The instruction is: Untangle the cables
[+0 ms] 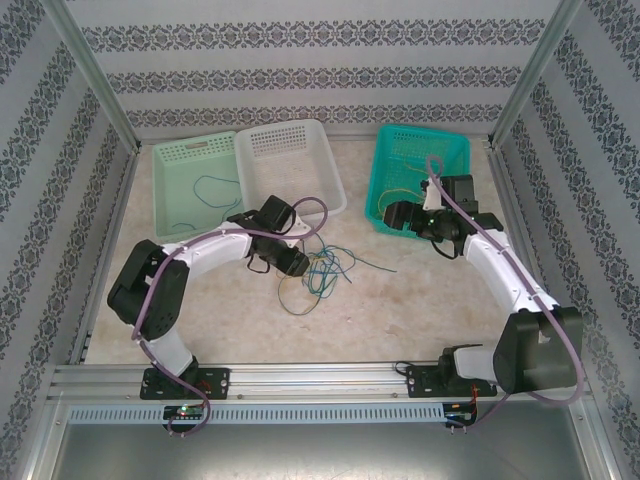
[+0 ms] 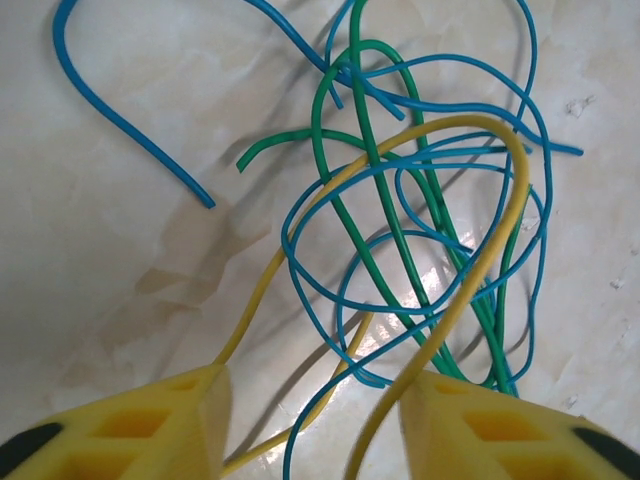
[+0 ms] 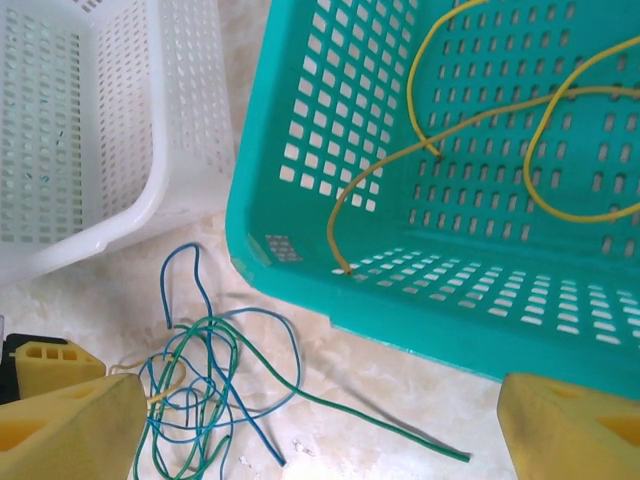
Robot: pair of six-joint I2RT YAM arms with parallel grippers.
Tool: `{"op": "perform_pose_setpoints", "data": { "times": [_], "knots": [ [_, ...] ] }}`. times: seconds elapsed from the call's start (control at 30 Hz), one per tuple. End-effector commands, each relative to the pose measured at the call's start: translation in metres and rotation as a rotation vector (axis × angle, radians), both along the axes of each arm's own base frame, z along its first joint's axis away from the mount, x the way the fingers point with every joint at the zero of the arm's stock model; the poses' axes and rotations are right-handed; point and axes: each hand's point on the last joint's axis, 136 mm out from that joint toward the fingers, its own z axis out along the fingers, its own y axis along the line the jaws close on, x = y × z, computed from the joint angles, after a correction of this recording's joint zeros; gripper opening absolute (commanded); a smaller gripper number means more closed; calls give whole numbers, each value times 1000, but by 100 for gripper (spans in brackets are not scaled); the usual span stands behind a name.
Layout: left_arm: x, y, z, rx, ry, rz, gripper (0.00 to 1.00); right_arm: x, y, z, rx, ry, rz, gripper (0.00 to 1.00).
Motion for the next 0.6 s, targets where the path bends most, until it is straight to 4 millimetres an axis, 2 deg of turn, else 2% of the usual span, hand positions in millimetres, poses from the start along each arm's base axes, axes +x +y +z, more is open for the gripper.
{"op": "perform_pose_setpoints", "data": {
  "times": [0.0,0.1,0.17,0.37,0.57],
  "knots": [
    [0,-8,3,1,1,-40,39,-10,13,3,-1,-24,24,90],
    [4,-10,1,-4,6,-32,31,-23,28,-7,-13,-19,45,89],
    [5,-10,-2,-4,7,-21,23,-30,38,-13,14,-11,46,89],
    [8,-15,5,-37,0,-10,5,-49,86,-27,22,7,130,86],
    [11,-13,21,-48,-42,15,1,-45,144,-52,73,84,159,80]
  ]
}}
